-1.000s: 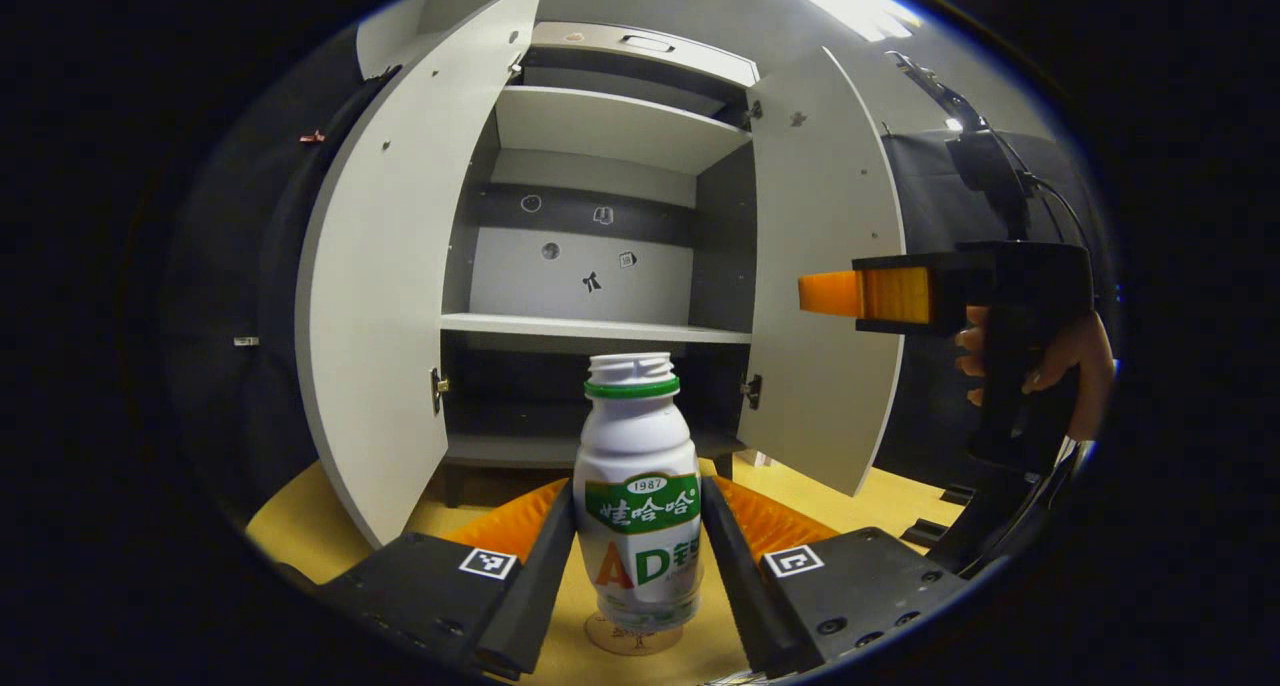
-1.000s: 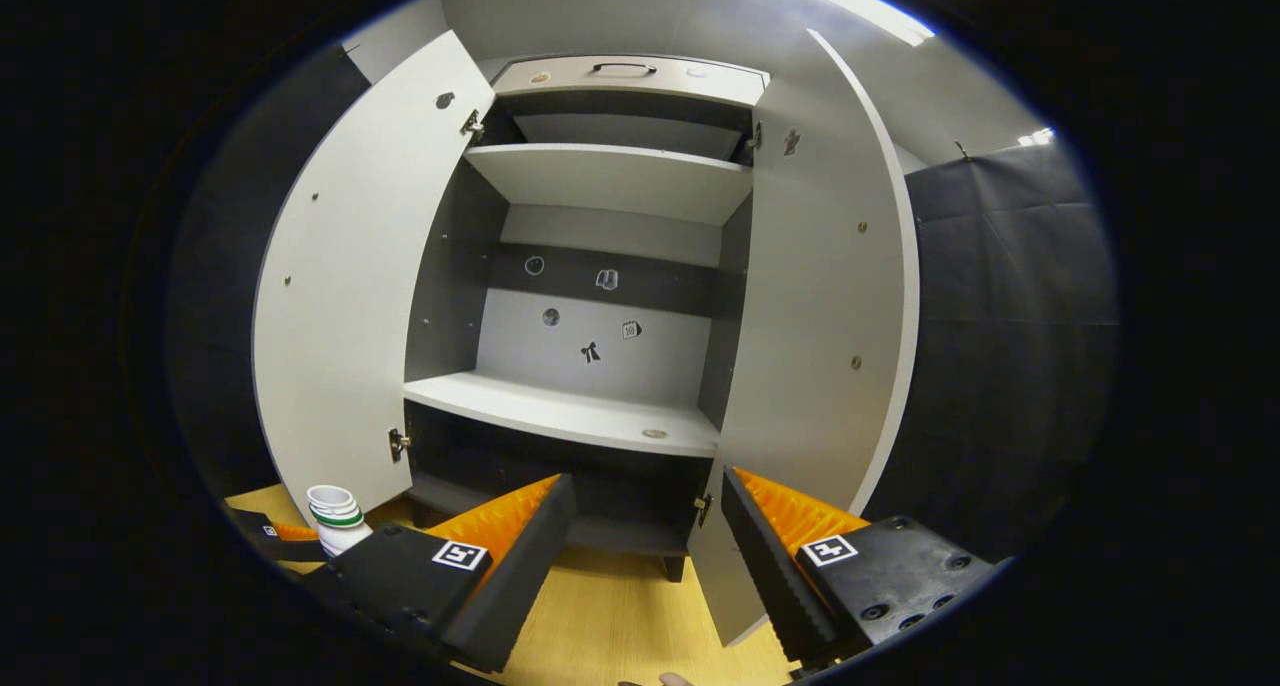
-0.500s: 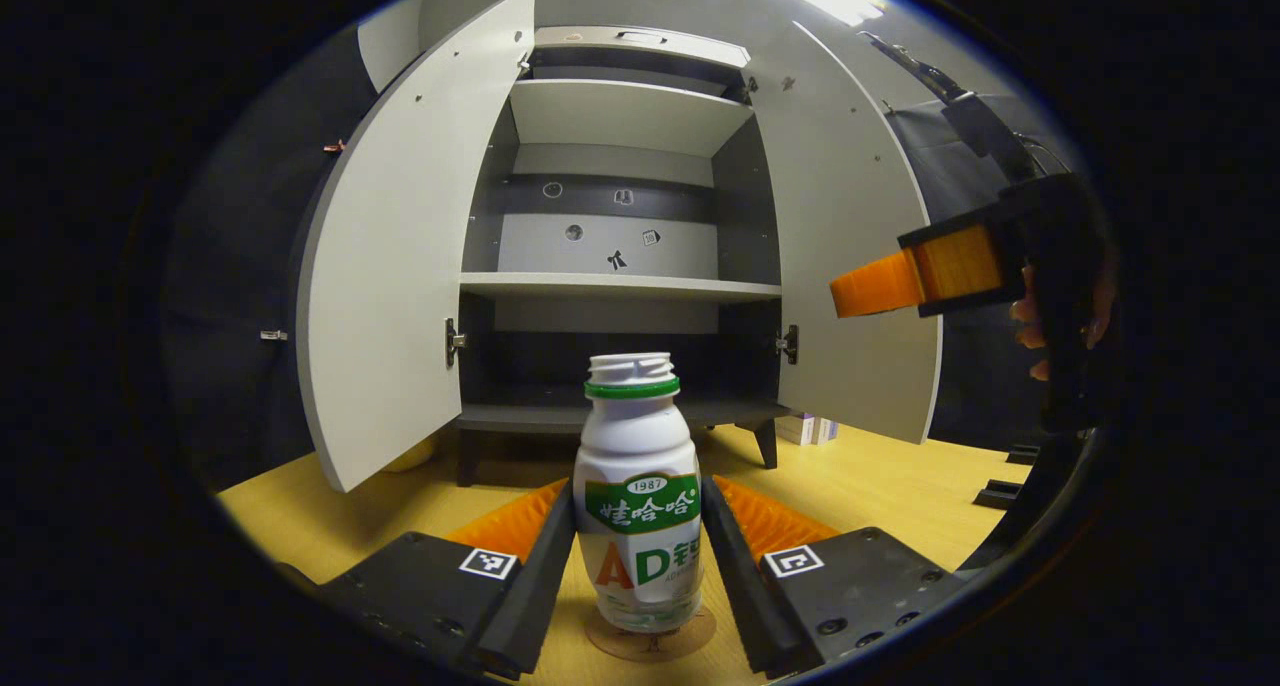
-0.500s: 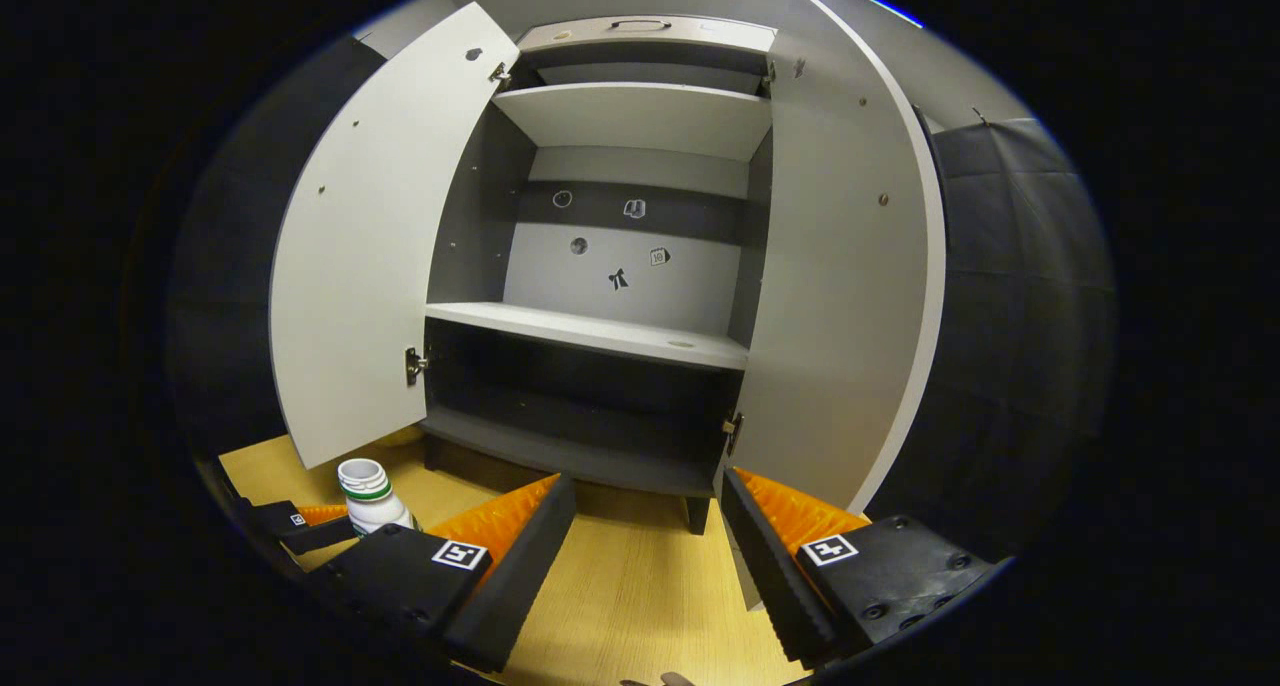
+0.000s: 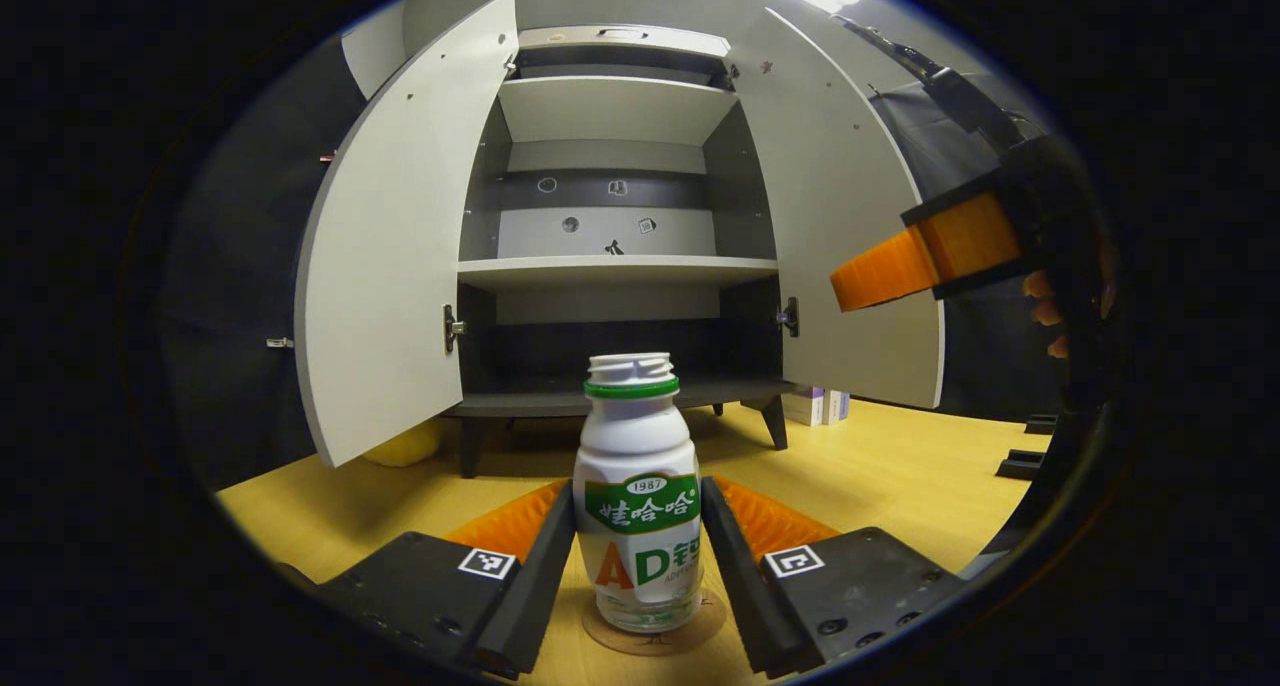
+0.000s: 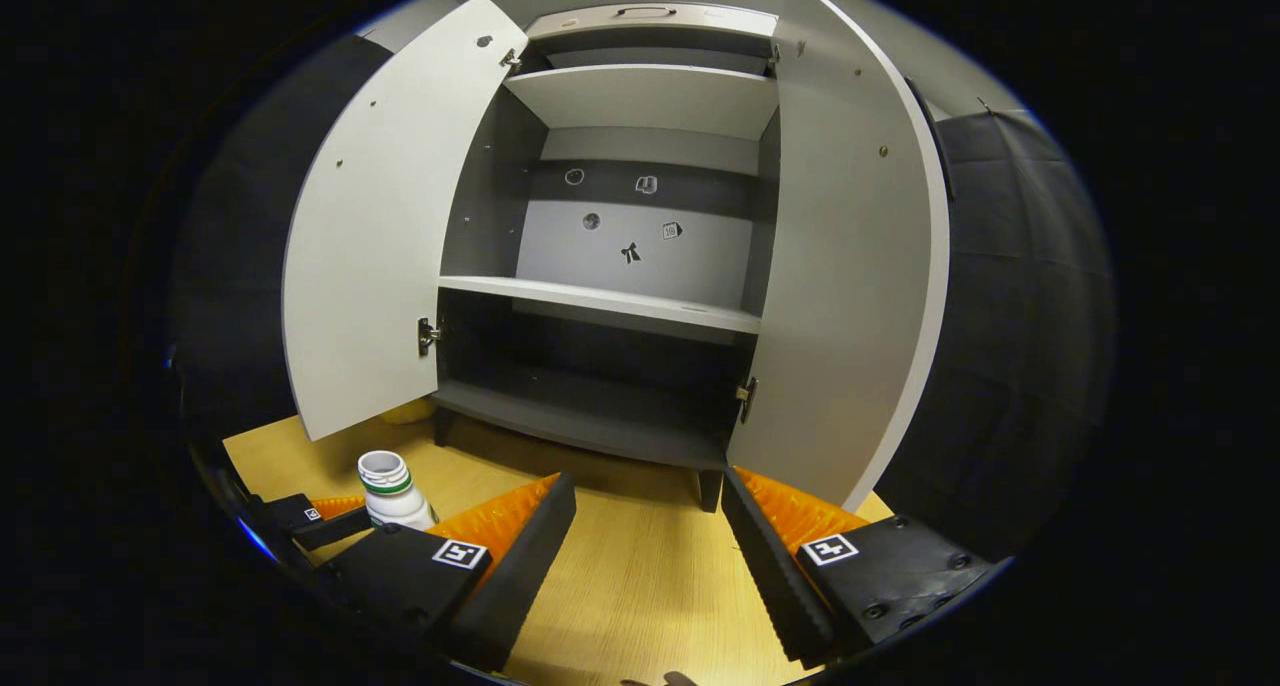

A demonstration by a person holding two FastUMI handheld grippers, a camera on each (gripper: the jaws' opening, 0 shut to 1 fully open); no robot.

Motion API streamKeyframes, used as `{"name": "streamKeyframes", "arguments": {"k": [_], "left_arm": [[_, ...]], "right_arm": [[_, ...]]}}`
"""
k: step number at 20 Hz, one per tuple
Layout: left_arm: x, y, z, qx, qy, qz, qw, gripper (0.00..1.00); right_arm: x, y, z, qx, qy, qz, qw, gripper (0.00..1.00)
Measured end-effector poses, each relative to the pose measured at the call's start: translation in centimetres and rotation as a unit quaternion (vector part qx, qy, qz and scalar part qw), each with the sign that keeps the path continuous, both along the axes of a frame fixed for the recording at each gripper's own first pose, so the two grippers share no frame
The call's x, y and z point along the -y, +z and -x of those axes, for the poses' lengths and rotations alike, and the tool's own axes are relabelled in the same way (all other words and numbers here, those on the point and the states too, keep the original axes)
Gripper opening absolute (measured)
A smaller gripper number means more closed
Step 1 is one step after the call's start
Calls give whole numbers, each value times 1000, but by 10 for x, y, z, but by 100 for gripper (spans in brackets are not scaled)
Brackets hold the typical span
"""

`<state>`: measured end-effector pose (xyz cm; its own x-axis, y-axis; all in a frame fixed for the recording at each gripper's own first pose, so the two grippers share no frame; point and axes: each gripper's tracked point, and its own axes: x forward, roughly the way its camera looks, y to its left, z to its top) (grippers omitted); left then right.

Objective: Grasp the bottle in the cabinet with the left hand and place it on the coaster, then close the right door with the right hand and the left door with the left hand.

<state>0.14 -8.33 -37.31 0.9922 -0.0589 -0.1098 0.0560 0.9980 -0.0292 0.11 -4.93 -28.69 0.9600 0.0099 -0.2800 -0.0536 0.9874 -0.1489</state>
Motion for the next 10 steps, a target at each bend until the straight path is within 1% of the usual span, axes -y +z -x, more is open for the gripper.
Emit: {"name": "streamKeyframes", "arguments": {"k": [2,6,7,9,10], "left_arm": [[1,0,0,6,-4,0,1000,77],[4,-6,3,3,-8,-8,1000,79],[1,-6,4,1,-5,-11,1000,83],[-6,-7,4,-6,5,-19,1000,98],[-7,-7,0,-8,8,-22,1000,98]], "right_arm": [[-1,-4,1,-7,3,10,1000,98],[-12,-1,0,-7,12,7,1000,98],[-15,1,0,-5,12,8,1000,98],[-19,3,-1,-4,15,9,1000,98],[-20,6,-1,-1,16,8,1000,98]]}}
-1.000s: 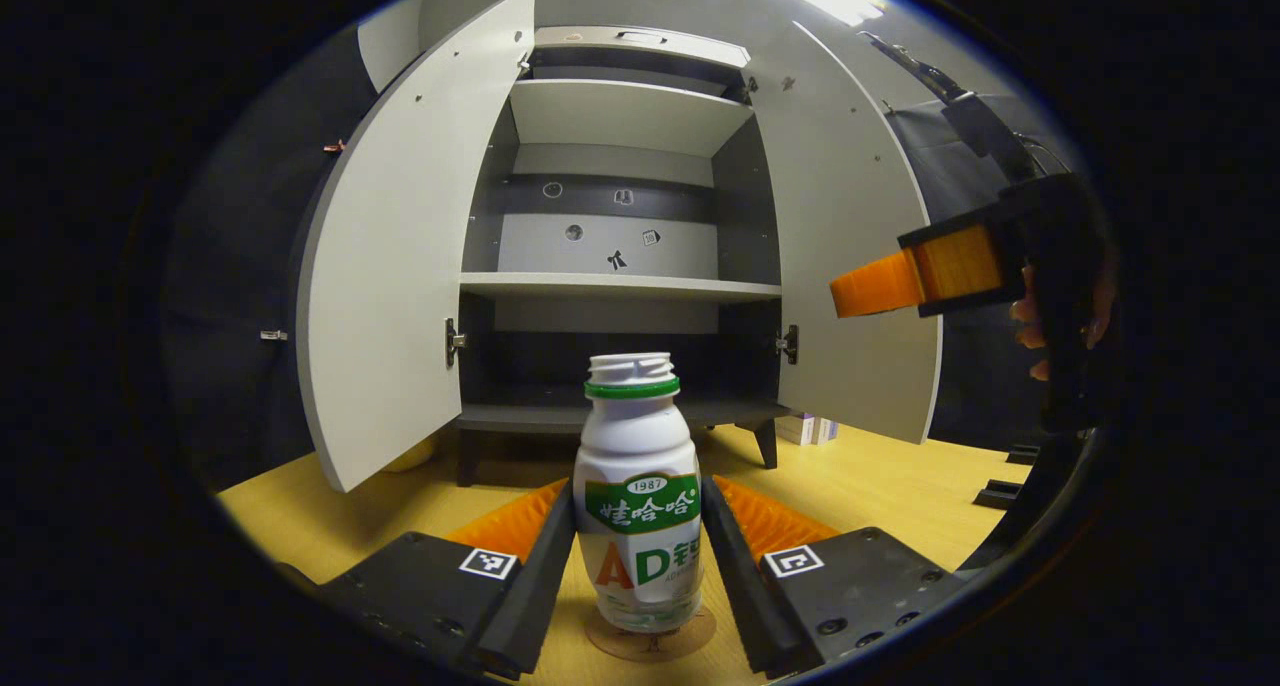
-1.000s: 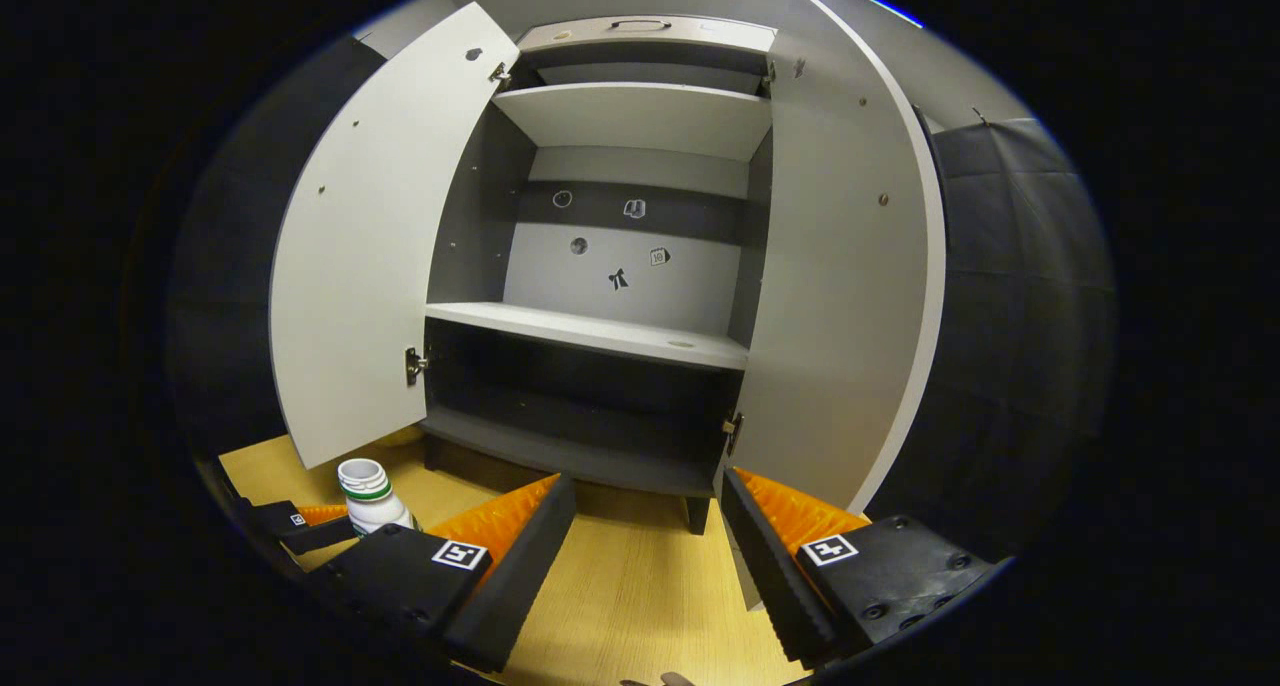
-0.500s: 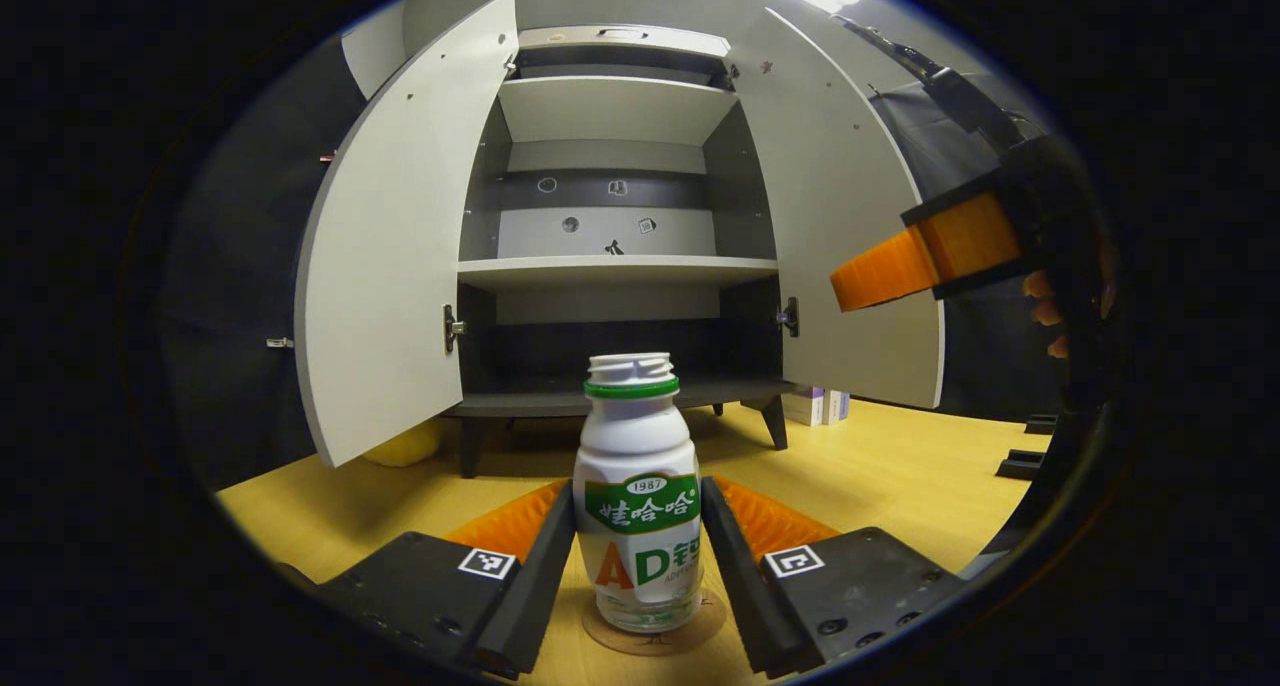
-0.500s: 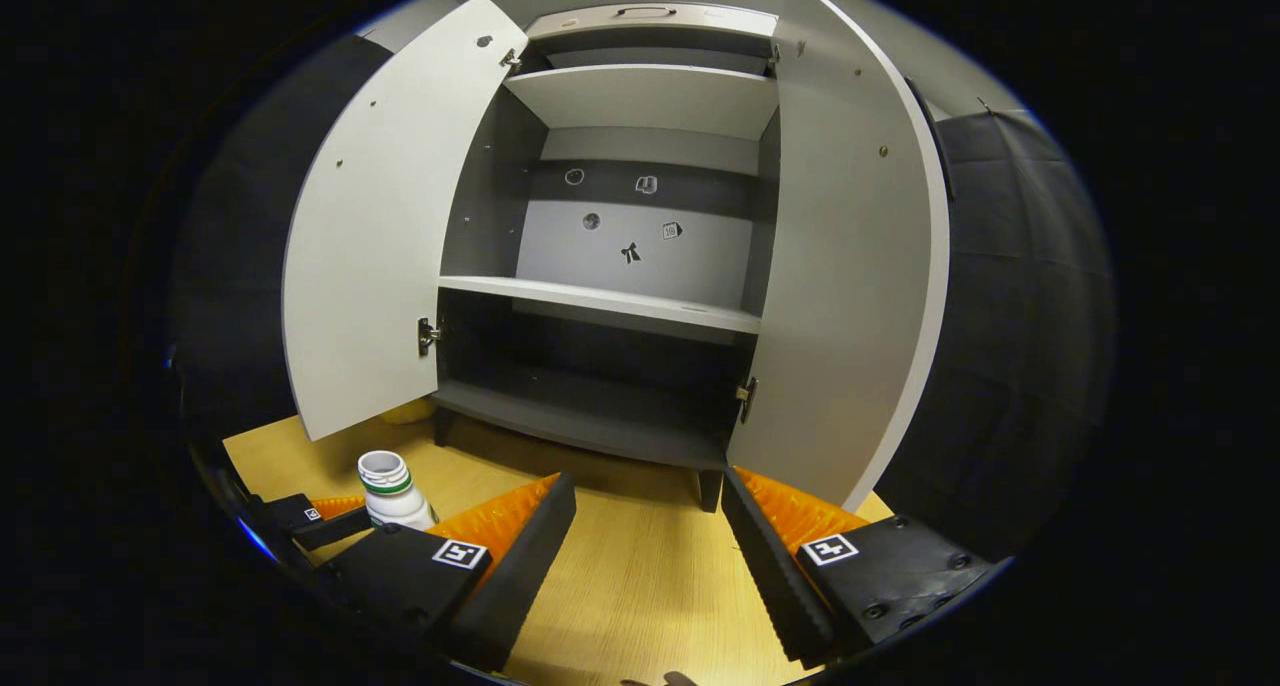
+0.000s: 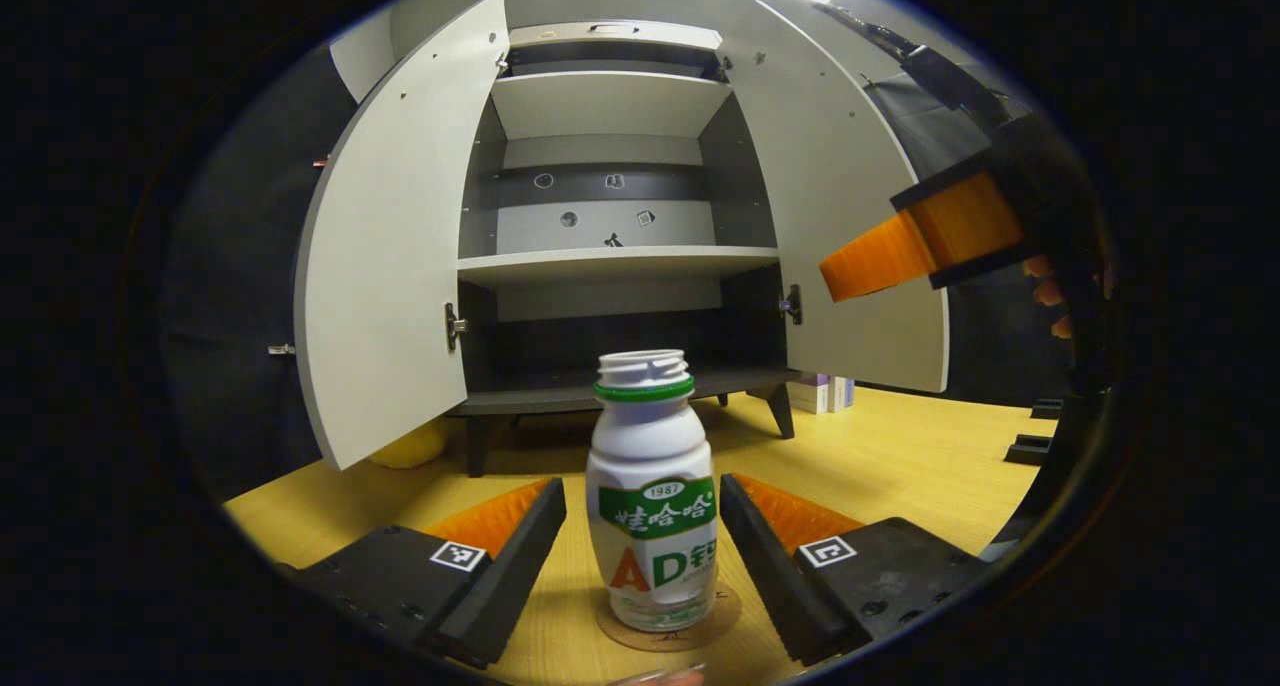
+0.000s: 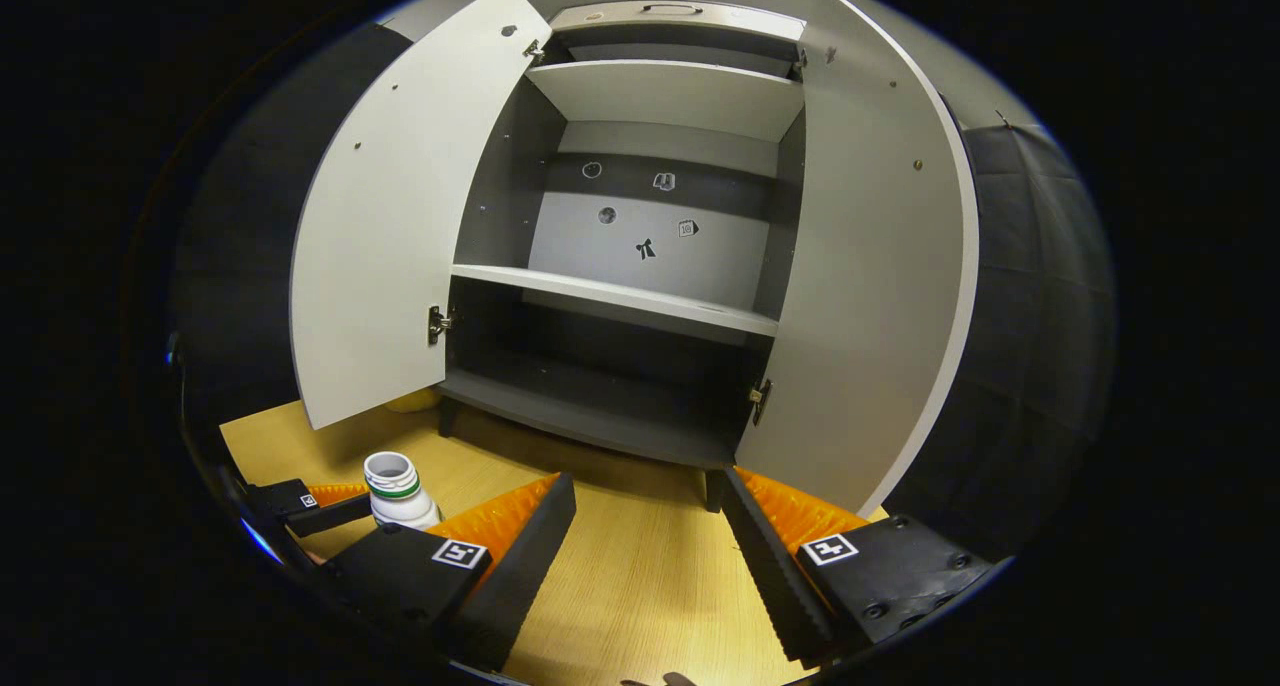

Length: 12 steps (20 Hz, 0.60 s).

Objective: Grasp the bottle in the cabinet with the left hand and place it on the coaster, then close the right door with the right hand and the left door with the left hand.

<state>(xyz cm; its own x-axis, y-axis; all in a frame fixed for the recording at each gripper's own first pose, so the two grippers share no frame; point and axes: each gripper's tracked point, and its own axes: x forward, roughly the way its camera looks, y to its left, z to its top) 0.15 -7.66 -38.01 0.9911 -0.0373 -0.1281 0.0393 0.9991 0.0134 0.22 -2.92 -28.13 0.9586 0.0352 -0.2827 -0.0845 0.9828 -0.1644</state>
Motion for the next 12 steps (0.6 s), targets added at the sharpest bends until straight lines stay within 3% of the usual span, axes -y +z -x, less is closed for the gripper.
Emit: {"name": "streamKeyframes", "arguments": {"k": [6,12], "left_arm": [[2,68,-12,22,-20,18,999,97],[-12,180,-10,45,-47,36,997,97]], "right_arm": [[9,31,2,2,-19,-7,1000,98],[24,98,12,11,-42,5,999,98]]}}
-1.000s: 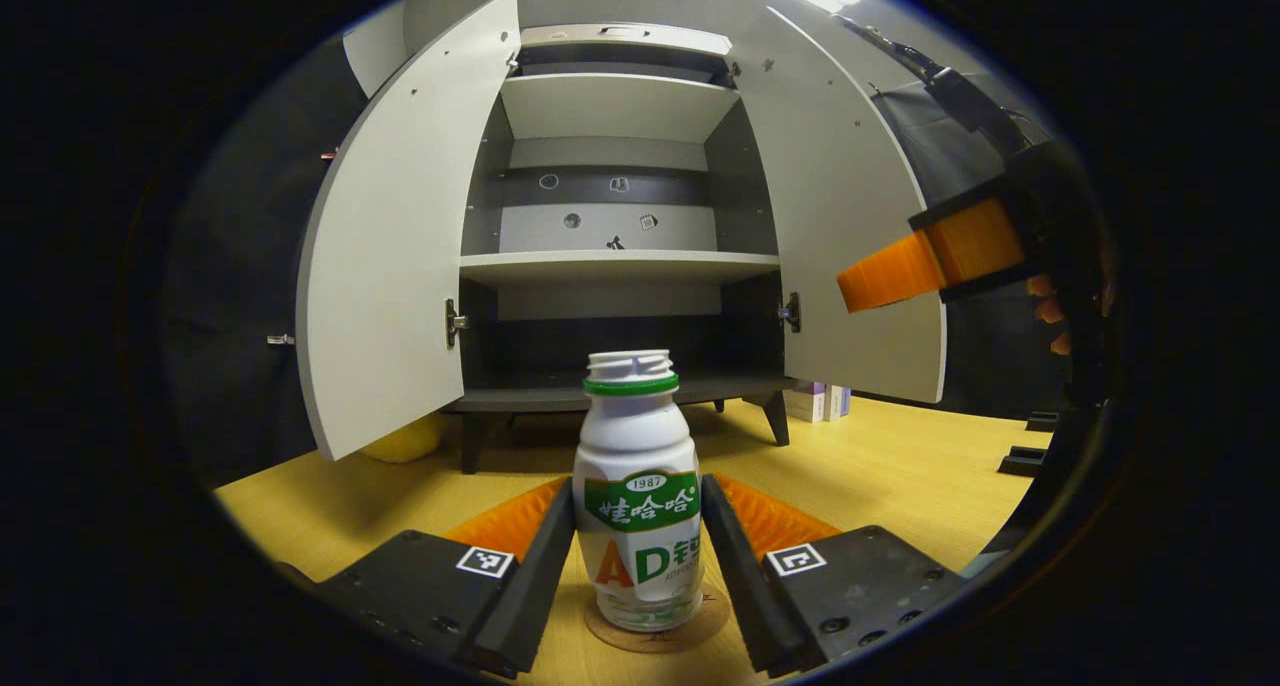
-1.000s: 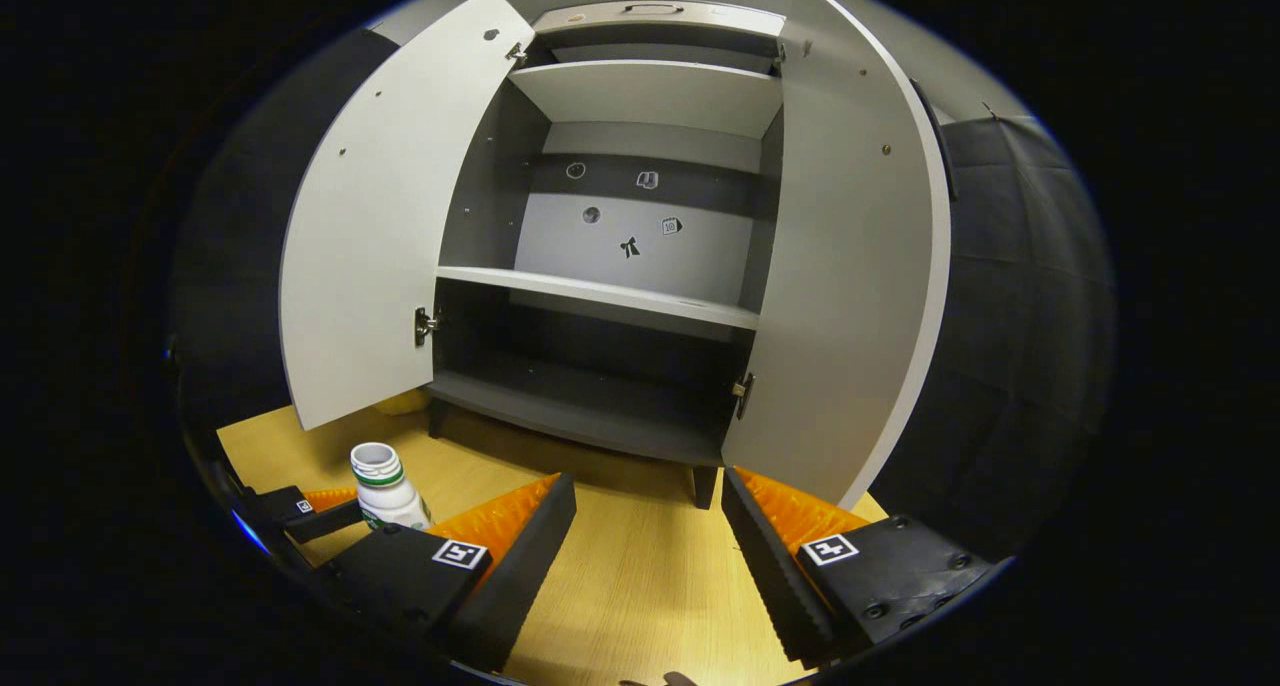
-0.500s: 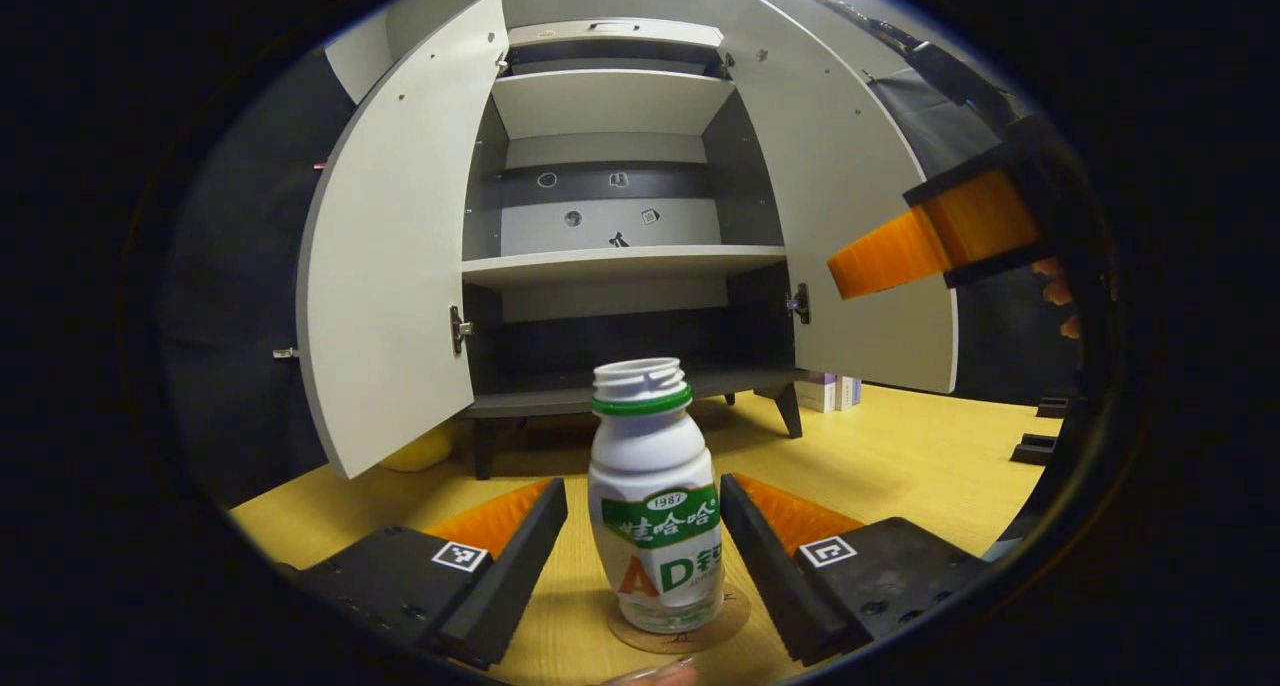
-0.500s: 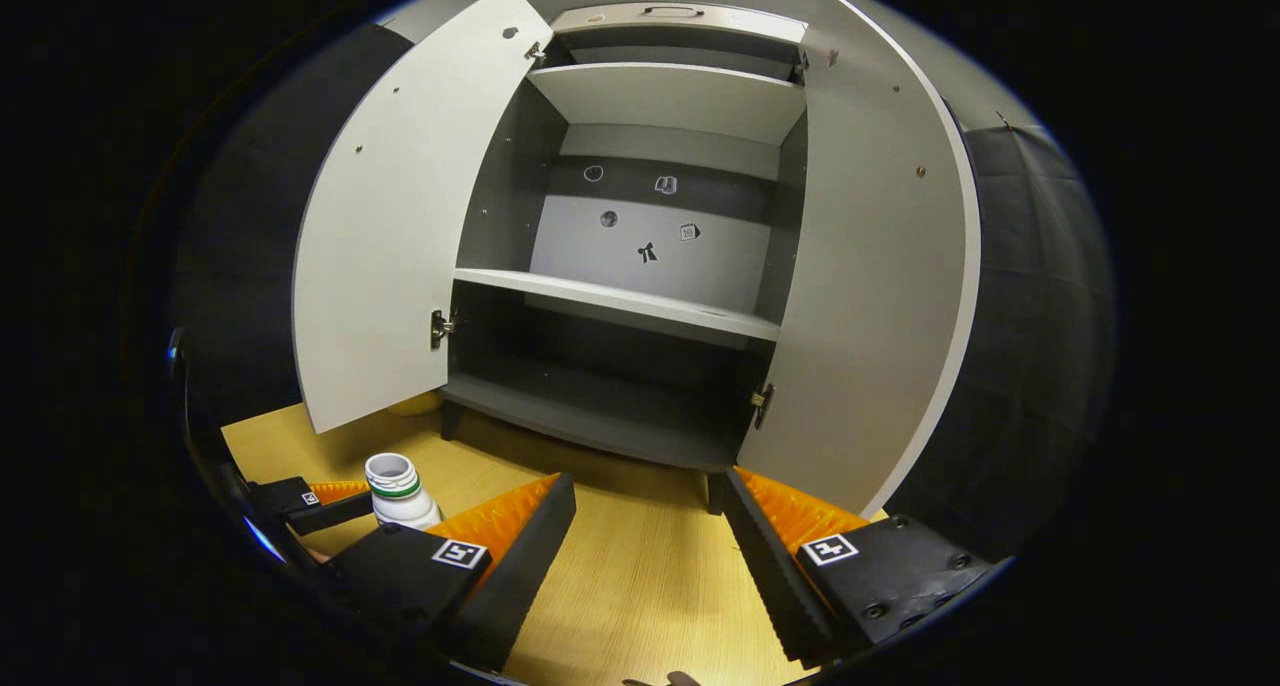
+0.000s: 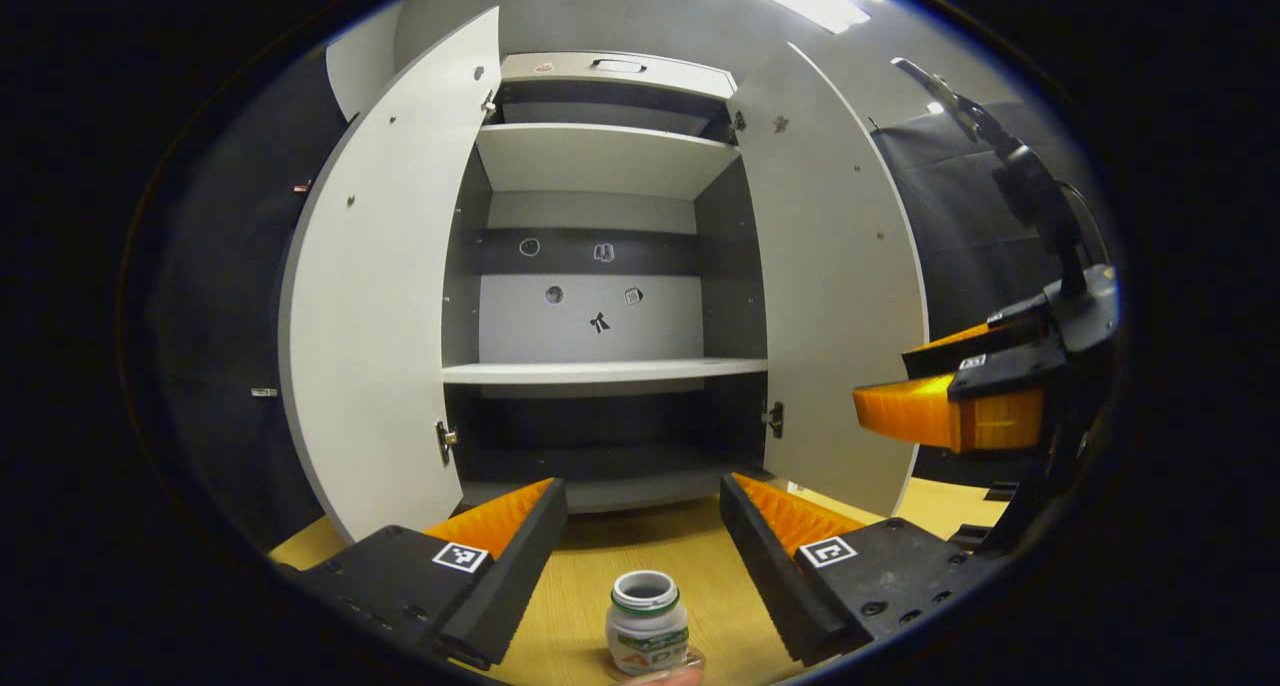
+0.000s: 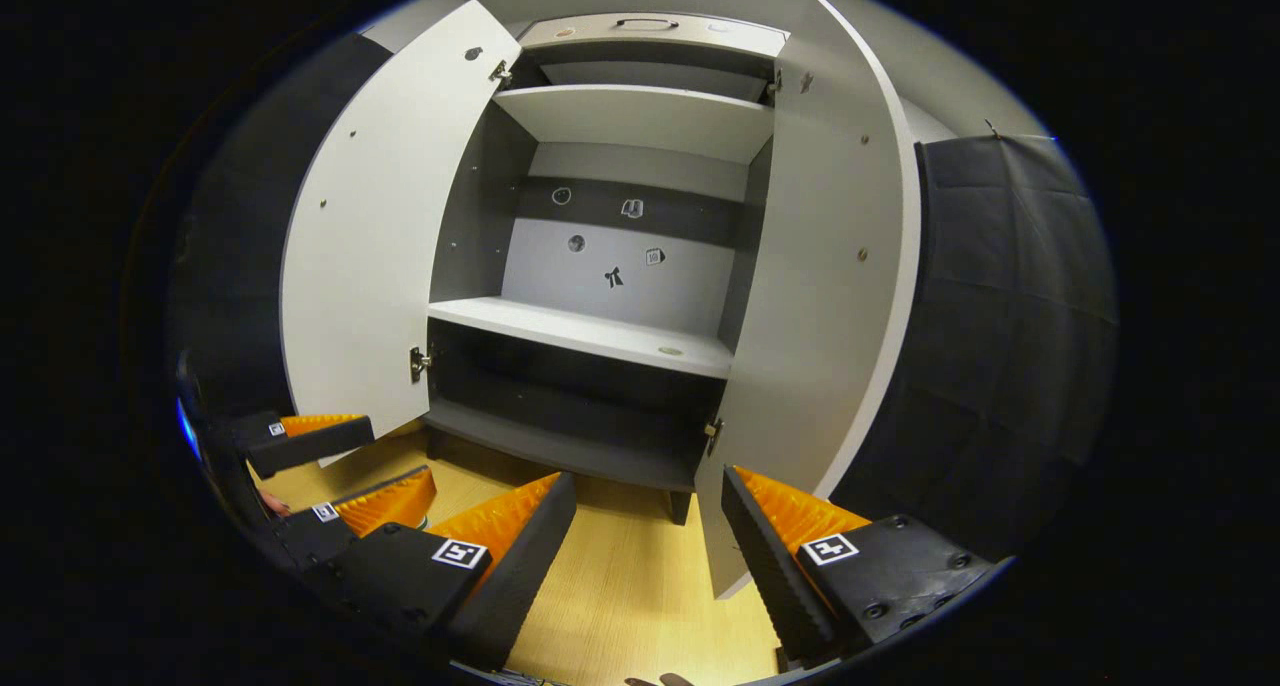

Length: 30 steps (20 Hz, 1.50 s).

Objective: Grasp the bottle in the cabinet with the left hand and place it on the coaster, then close the right door with the right hand and the left door with the left hand.

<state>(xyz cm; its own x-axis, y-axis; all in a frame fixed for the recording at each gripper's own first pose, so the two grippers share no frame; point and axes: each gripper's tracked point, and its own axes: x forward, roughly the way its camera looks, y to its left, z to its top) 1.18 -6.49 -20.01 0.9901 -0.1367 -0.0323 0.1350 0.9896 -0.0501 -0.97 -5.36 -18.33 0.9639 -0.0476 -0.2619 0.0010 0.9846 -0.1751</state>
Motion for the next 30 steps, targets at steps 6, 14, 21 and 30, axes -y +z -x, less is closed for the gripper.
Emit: {"name": "streamKeyframes", "arguments": {"k": [6,14,21,30], "left_arm": [[-70,73,38,-21,26,0,999,97],[-240,120,91,-39,265,-16,963,98],[-304,141,108,-22,397,-32,917,98],[-320,134,106,-33,457,-16,889,98]], "right_arm": [[29,65,12,37,-54,13,998,98],[125,86,17,42,-154,11,987,98],[187,91,-13,65,-179,-16,982,98],[180,94,-49,75,-128,-37,988,98]]}}
